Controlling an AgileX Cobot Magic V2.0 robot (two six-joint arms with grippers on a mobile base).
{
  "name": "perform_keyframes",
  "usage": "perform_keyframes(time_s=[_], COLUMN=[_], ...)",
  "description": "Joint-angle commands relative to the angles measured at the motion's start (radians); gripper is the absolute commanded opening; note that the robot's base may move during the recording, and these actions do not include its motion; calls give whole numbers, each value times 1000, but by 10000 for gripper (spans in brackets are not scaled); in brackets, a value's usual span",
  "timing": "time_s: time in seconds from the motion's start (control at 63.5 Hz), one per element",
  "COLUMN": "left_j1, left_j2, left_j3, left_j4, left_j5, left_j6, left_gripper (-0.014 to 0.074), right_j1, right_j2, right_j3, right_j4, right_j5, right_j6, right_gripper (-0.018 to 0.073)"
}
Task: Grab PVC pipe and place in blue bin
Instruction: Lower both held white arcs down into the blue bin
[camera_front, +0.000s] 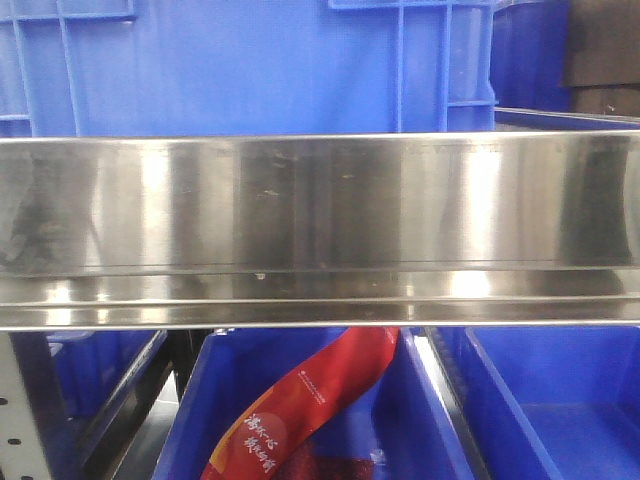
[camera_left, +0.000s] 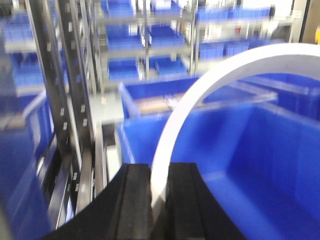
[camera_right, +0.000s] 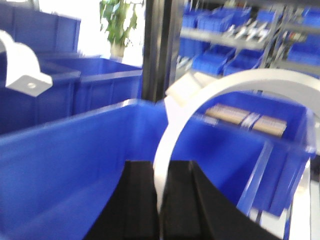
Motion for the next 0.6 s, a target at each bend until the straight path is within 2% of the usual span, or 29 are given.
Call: perform_keyframes(time_s=[0.0, 0.346, 0.583], left_j1=[-18, -94, -96], left_j2=[13, 131, 190], left_j3=[-24, -137, -158], left_j4=[0, 13, 13], left_j5=[-62, -47, -51], left_j6=[-1, -1, -1], left_gripper=[-111, -111, -111], right_j1=[1, 1, 1], right_j2=[10, 47, 80], right_j3=[-9, -9, -9], right_j4=[-1, -1, -1], right_j5=[-69, -129, -153], right_j6=[-8, -6, -6], right_gripper=[-162, -162, -162])
